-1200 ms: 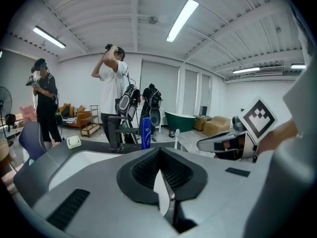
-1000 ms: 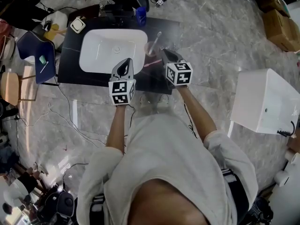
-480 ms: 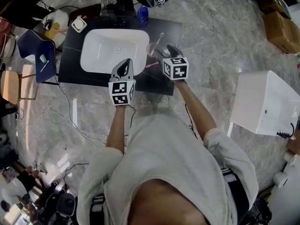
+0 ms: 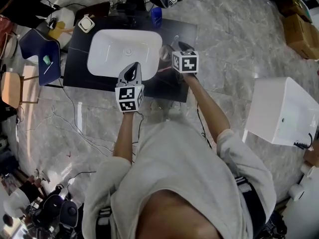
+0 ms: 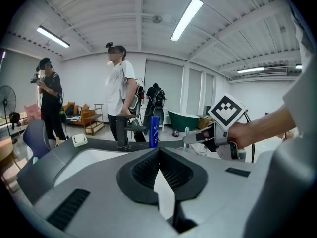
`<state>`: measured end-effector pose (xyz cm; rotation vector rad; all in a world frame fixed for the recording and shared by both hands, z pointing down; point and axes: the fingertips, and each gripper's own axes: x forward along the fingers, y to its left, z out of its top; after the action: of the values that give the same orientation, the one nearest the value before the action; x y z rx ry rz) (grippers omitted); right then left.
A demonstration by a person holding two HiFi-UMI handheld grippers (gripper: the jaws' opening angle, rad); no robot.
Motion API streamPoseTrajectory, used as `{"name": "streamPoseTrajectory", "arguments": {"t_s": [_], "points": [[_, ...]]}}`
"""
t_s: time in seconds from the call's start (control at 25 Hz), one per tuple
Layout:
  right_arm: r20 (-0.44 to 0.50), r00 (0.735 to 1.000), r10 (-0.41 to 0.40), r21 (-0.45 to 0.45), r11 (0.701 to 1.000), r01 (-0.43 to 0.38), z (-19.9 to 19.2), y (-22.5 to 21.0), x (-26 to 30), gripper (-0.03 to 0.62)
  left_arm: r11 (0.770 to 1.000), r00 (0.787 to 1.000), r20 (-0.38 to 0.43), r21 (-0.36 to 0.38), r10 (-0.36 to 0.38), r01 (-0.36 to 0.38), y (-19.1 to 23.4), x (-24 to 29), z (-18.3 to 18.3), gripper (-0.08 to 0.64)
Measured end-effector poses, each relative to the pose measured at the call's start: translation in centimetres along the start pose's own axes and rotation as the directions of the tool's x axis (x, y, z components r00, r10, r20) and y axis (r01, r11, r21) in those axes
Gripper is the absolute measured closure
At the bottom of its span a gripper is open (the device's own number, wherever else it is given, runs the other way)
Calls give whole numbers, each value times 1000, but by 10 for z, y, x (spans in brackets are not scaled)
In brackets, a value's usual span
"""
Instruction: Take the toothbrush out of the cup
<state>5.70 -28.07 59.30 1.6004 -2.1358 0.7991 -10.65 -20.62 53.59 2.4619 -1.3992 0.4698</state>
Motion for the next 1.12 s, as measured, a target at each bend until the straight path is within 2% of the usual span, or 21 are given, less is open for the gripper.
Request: {"name": "streamPoseTrajectory", "arguments": {"t_s": [0.28,0.56,0.92,1.12], "points": [[-52,999,1,31,1000,1,-3,-5,15,432,1000,1000,-5,-11,13,-13,9,1,-2,534],[-48,999,-3,42,999,5,-1,-9,14,532,1000,1000,-9,-16,19,-20,9,0,-4,534],[-16,998,55,45,998,-54,0,-3,9,554,1000,1000,-6,-16,12,-12,10,2,-4,534],[25,998,62,-37,997,-62,2,5,-6,556,1000,1000,-1,-11,9,-9,7,0,-2,534]]}}
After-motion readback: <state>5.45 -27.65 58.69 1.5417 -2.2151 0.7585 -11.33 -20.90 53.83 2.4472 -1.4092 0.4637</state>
